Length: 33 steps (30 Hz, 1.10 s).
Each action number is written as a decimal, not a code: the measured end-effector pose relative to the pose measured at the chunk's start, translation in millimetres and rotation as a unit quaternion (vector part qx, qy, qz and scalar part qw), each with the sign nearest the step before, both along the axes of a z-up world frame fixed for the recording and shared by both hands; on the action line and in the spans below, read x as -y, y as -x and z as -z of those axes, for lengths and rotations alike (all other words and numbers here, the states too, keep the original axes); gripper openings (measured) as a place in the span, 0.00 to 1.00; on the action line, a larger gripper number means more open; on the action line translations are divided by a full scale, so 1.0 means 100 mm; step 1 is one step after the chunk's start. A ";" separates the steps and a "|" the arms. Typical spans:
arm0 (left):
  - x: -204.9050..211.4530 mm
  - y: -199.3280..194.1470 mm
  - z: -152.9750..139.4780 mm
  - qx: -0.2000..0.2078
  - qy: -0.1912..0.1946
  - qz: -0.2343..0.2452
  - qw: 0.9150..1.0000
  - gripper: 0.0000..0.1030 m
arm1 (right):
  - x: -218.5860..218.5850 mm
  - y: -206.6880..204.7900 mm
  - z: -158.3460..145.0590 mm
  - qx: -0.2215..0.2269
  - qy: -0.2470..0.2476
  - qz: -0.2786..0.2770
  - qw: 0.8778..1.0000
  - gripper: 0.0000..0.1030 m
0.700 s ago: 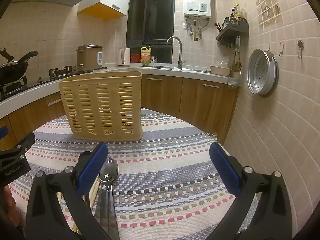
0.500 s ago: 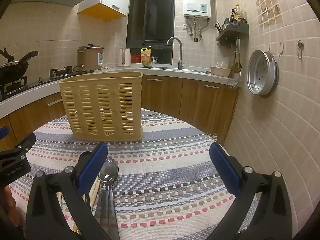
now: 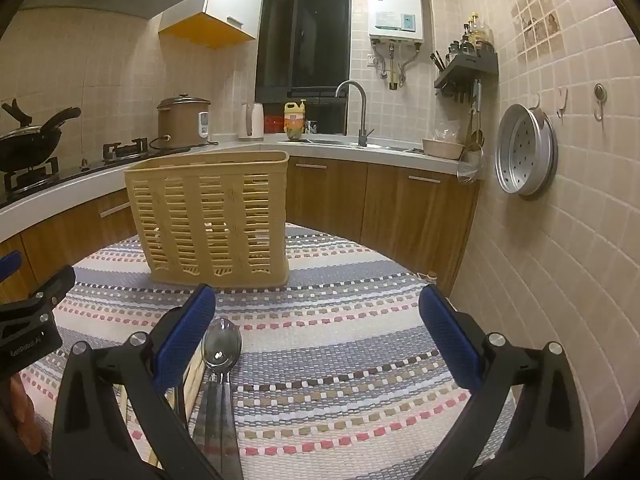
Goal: Organize utensils
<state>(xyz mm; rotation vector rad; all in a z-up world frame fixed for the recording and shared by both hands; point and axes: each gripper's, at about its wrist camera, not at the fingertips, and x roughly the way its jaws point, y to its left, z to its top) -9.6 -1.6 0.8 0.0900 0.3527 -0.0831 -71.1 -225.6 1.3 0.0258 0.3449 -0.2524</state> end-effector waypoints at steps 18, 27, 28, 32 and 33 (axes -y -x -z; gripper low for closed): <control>0.01 0.01 0.00 -0.006 0.011 0.020 1.000 0.93 | 0.00 -0.01 0.03 0.000 -0.002 -0.003 1.000 0.94; 0.00 0.00 0.00 -0.007 0.013 0.024 1.000 0.93 | 0.00 -0.01 0.04 0.000 -0.002 -0.002 1.000 0.94; 0.00 0.00 0.00 -0.007 0.013 0.024 1.000 0.93 | 0.00 -0.01 0.04 0.000 -0.002 -0.003 1.000 0.94; 0.00 0.00 0.00 -0.009 0.014 0.029 0.999 0.93 | -0.01 -0.02 0.04 -0.001 -0.001 -0.003 1.000 0.94; 0.00 0.00 0.00 -0.010 0.015 0.029 0.999 0.93 | -0.01 -0.02 0.04 -0.001 -0.001 -0.003 1.000 0.94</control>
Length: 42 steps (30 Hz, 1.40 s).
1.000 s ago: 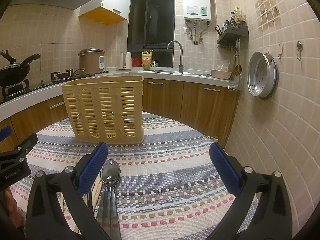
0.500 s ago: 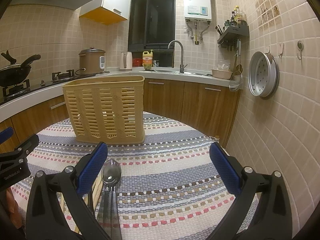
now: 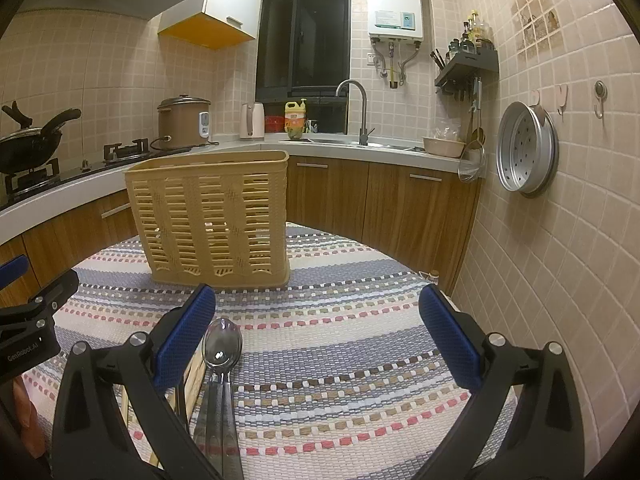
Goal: Organize utensils
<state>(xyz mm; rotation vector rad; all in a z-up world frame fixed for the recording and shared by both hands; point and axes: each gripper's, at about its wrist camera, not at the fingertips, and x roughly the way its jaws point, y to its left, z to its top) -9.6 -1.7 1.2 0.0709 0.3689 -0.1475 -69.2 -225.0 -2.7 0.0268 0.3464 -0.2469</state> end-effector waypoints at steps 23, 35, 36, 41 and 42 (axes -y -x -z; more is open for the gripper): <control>-0.02 -0.05 0.03 -0.009 0.008 0.007 1.000 0.93 | 0.00 0.00 0.00 -0.001 0.000 0.001 1.000 0.94; -0.01 -0.05 0.04 -0.010 0.011 0.006 1.000 0.93 | -0.01 0.00 0.00 0.001 0.004 0.004 1.000 0.94; -0.01 -0.04 0.04 -0.010 0.012 0.006 1.000 0.93 | -0.01 0.00 0.00 0.001 0.005 0.004 1.000 0.94; -0.01 -0.04 0.04 -0.010 0.012 0.005 1.000 0.93 | -0.01 0.04 0.00 0.018 0.007 0.015 1.000 0.94; -0.02 -0.05 0.04 -0.011 0.013 0.005 1.000 0.93 | -0.01 0.08 0.01 0.030 0.009 0.016 0.999 0.94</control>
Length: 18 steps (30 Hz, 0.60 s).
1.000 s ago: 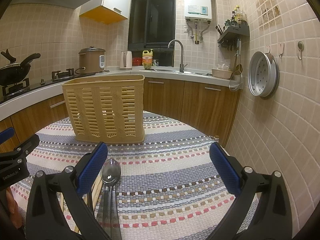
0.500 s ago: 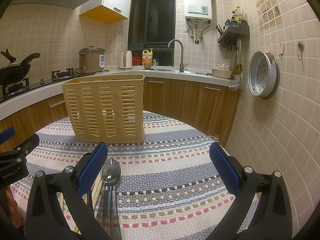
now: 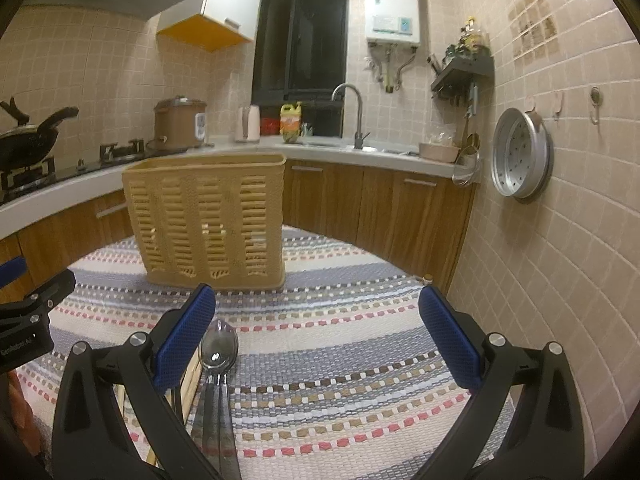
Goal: Organize utensils
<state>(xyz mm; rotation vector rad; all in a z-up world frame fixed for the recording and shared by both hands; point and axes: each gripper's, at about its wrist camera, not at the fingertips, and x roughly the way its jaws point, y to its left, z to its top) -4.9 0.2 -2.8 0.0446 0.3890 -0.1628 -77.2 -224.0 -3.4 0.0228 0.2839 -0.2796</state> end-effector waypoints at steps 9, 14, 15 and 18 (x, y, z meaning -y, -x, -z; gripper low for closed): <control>-0.43 -0.25 0.04 -0.151 0.087 0.037 0.984 0.86 | 0.12 -0.08 -0.11 -0.084 -0.048 -0.069 0.993 0.94; -0.46 -0.26 0.10 -0.245 0.095 0.075 0.962 0.79 | 0.32 -0.23 -0.16 -0.150 -0.098 -0.135 0.974 0.94; -0.40 -0.26 0.13 -0.261 0.082 0.079 0.959 0.75 | 0.36 -0.27 -0.16 -0.154 -0.110 -0.145 0.971 0.94; -0.16 -0.24 0.27 -0.312 0.041 0.103 0.944 0.61 | 0.39 -0.44 -0.13 -0.191 -0.115 -0.147 0.964 0.92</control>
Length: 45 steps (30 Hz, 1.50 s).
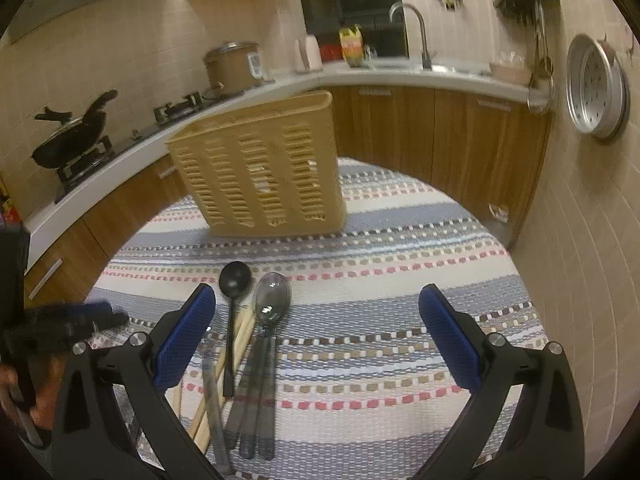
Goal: Organize utensils
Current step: 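Lower the right tool onto the utensils and grasp a clear plastic spoon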
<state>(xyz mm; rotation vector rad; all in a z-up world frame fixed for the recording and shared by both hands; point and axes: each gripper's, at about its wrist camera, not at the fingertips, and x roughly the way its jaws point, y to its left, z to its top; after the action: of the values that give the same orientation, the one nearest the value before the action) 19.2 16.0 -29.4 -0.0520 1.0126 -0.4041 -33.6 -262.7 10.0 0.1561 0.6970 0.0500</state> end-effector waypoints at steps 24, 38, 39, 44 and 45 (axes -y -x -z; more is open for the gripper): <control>0.56 0.09 0.23 0.018 -0.124 0.019 0.992 0.25 | -0.83 -0.65 0.57 -0.225 0.059 -0.118 0.965 0.17; 0.26 0.09 0.13 0.020 -0.035 0.029 0.999 0.24 | -0.66 -0.59 0.40 -0.209 0.045 -0.093 0.973 0.10; 0.21 0.08 0.12 0.015 -0.024 0.028 0.999 0.24 | -0.60 -0.57 0.36 -0.205 0.040 -0.088 0.974 0.10; 0.05 0.09 0.07 0.007 0.011 0.026 1.000 0.24 | -0.32 -0.49 0.35 -0.212 0.034 -0.065 0.974 0.10; 0.03 0.10 0.07 0.008 0.010 0.024 1.000 0.24 | -0.27 -0.48 0.38 -0.216 0.029 -0.061 0.974 0.10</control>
<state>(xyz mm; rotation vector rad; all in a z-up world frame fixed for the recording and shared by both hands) 9.7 12.8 -36.2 -0.0429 0.9946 -0.4581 14.7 -235.9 -27.8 0.0661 1.1425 0.1152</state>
